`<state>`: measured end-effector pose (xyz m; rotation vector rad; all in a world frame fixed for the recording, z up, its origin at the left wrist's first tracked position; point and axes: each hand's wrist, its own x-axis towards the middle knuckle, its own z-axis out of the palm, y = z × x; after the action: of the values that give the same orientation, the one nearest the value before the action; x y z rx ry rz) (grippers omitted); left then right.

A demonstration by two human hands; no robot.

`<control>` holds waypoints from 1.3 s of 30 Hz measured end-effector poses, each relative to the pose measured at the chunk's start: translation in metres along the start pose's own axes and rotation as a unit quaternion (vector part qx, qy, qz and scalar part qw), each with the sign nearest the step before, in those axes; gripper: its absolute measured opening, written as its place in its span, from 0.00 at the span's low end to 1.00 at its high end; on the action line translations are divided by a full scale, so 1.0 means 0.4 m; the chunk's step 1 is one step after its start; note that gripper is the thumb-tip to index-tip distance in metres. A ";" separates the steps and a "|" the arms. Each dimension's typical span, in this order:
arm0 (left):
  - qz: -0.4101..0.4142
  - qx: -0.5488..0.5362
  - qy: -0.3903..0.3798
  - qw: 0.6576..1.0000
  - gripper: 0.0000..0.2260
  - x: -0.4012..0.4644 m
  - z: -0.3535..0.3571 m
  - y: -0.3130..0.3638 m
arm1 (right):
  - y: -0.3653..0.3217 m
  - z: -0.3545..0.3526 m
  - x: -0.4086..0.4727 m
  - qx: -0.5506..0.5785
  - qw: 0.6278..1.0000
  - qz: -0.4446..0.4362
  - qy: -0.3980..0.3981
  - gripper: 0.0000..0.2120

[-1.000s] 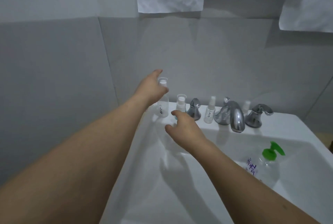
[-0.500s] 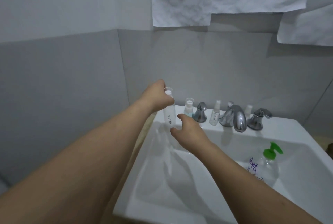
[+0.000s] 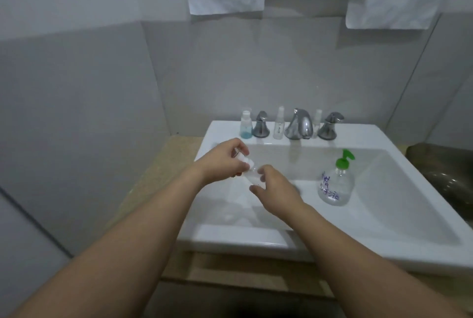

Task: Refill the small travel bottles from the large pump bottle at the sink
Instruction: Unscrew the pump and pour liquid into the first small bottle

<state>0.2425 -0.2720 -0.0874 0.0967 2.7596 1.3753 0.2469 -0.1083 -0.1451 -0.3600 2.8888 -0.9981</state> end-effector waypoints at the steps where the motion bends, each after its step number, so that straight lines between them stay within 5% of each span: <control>1: 0.001 -0.010 0.006 1.000 0.09 -0.002 0.022 -0.010 | 0.016 0.001 0.000 -0.010 1.000 0.000 0.000 0.22; 15: -0.020 -0.097 0.073 0.992 0.07 0.023 0.149 -0.140 | 0.141 0.058 0.059 0.013 0.998 0.004 -0.054 0.19; 21: -0.082 -0.005 0.115 0.990 0.23 0.023 0.152 -0.136 | 0.138 0.054 0.059 -0.016 1.000 -0.010 0.002 0.19; 24: -0.047 -0.039 0.075 0.995 0.18 0.016 0.159 -0.153 | 0.142 0.050 0.061 -0.025 1.000 0.004 0.015 0.20; 28: 0.051 -0.058 0.032 0.996 0.23 0.005 0.162 -0.156 | 0.145 0.050 0.062 -0.030 0.999 0.021 0.009 0.19; 34: -0.032 -0.080 0.019 0.996 0.12 -0.007 0.159 -0.140 | 0.146 0.058 0.062 -0.037 0.999 0.012 -0.010 0.18; 39: 0.015 -0.074 -0.028 0.997 0.12 -0.005 0.160 -0.137 | 0.150 0.059 0.065 -0.030 0.999 0.024 -0.009 0.18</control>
<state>0.2479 -0.2543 -0.1697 0.1690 2.6128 1.5531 0.2130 -0.0829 -0.2001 -0.3012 2.9026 -0.8975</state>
